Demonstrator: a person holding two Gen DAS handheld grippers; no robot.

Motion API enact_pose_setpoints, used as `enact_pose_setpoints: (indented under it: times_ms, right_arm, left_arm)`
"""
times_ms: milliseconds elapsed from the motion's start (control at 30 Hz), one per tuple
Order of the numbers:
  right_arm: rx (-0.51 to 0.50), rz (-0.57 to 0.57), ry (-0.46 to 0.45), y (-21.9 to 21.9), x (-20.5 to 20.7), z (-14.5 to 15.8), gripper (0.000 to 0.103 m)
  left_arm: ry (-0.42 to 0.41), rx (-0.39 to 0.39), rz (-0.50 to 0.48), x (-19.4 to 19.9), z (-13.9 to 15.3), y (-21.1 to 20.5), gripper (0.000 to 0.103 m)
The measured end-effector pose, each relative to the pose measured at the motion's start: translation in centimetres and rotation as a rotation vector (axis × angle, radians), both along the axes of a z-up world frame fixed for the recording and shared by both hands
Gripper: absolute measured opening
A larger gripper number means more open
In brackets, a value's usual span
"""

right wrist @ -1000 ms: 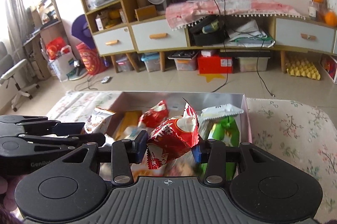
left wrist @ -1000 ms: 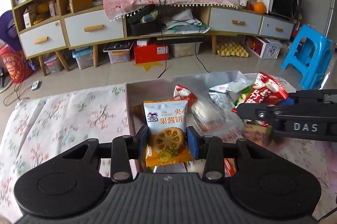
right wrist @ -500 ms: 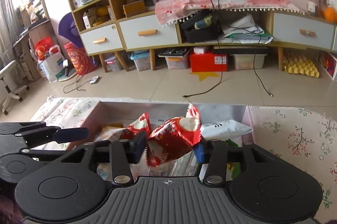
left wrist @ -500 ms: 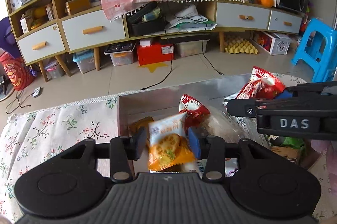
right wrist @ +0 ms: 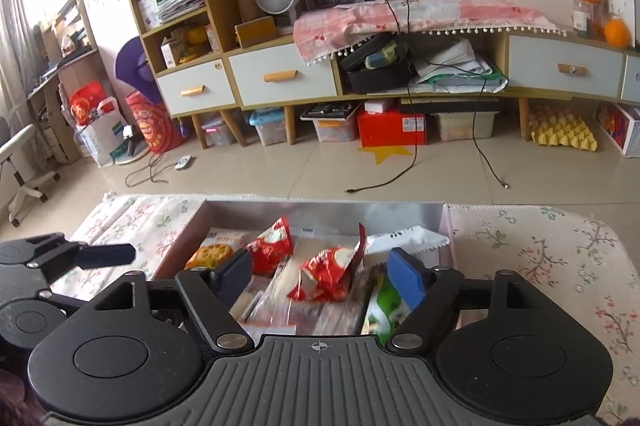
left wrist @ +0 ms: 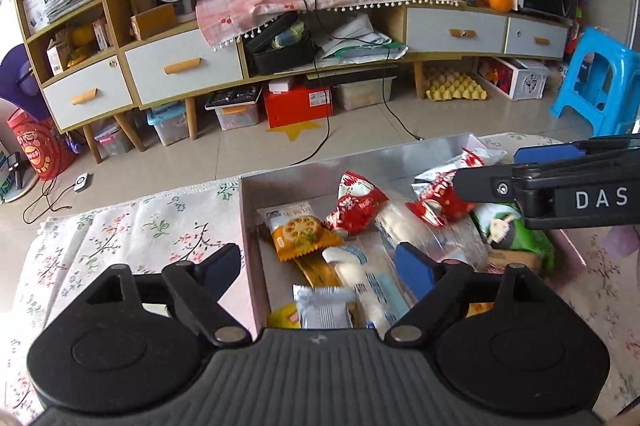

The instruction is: Organize snacks

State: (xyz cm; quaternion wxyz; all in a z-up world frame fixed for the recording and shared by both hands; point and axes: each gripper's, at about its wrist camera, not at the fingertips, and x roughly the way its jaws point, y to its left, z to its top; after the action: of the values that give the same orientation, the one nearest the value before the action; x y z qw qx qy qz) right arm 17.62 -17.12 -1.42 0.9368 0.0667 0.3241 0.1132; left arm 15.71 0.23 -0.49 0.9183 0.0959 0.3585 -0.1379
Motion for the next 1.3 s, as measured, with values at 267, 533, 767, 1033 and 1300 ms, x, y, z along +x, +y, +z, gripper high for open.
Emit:
enact_pose_setpoints:
  times_ms: [267,533,767,1033,1300]
  right_arm:
    - [0.003,0.000,0.014,0.0,-3.8,1.6,0.090]
    - [-0.038,-0.035,0.063,-0.1,-8.1,1.6,0.094]
    - [-0.057,-0.074,0.120,0.4,-12.2,1.6,0.098]
    - [-0.070,-0.139,0.194,-0.4,-14.6,0.1,0.098]
    - [-0.123,-0.120,0.228,0.8,-14.5,-1.0,0.098]
  left_arm:
    - [0.051,-0.033,0.041,-3.1,0.8,0.6,0.099]
    - [0.103,-0.008,0.094,-6.7,1.7,0.9,0.102]
    - [0.129,0.008,0.169,-9.7,1.7,0.9,0.103]
    - [0.183,-0.017,0.253,-11.2,0.2,1.4,0.103]
    - [0.173,0.004,0.251,-11.5,0.0,0.4,0.103]
